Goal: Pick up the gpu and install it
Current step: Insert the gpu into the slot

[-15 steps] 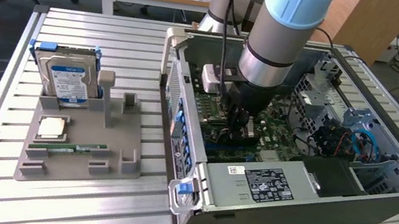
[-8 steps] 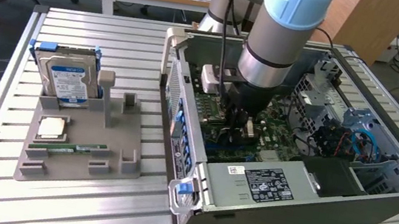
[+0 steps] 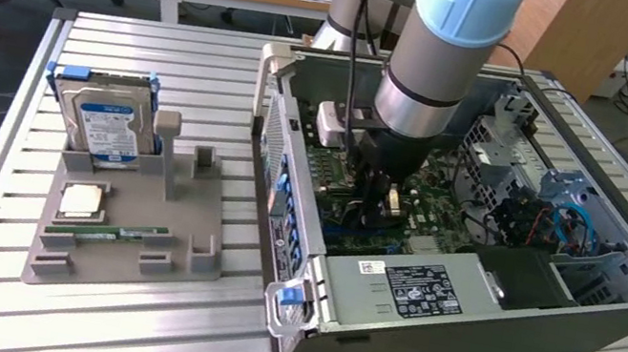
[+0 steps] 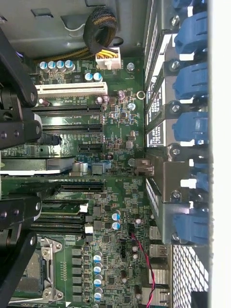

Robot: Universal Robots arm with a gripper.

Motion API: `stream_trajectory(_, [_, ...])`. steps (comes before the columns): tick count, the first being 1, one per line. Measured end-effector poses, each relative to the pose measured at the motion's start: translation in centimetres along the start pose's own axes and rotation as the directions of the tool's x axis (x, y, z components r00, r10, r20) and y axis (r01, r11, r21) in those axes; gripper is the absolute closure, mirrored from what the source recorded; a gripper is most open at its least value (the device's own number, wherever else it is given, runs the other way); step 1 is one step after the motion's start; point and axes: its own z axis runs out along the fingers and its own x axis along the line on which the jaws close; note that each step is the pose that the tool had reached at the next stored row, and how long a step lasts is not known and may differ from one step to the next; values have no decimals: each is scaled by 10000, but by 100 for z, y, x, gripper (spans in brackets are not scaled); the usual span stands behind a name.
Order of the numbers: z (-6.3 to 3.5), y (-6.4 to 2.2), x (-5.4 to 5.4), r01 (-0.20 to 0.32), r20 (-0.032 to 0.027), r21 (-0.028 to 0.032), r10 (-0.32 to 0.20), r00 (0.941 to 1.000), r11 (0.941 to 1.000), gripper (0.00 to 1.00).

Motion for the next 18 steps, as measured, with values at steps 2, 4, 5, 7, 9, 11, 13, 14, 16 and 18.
stream_trajectory(2, [0,0,0,0,0,0,0,10000,10000,56])
stream_trajectory(4, [0,0,3,0,-2,0,0,10000,10000,56])
stream_trajectory(5, [-1,-1,7,1,-2,0,-1,10000,10000,56])
stream_trajectory(7, [0,-1,10,0,0,0,0,10000,10000,56])
stream_trajectory(9, [0,-1,10,0,0,0,0,10000,10000,56])
stream_trajectory(11, [0,-1,10,0,0,1,0,10000,10000,56])
stream_trajectory(13, [-1,-1,11,0,-1,0,0,10000,10000,56])
stream_trajectory(14, [-1,-1,10,0,1,1,0,10000,10000,56])
stream_trajectory(16, [-19,-1,11,0,-1,0,0,10000,10000,56])
stream_trajectory(18, [-50,-1,9,0,-1,1,0,10000,10000,56])
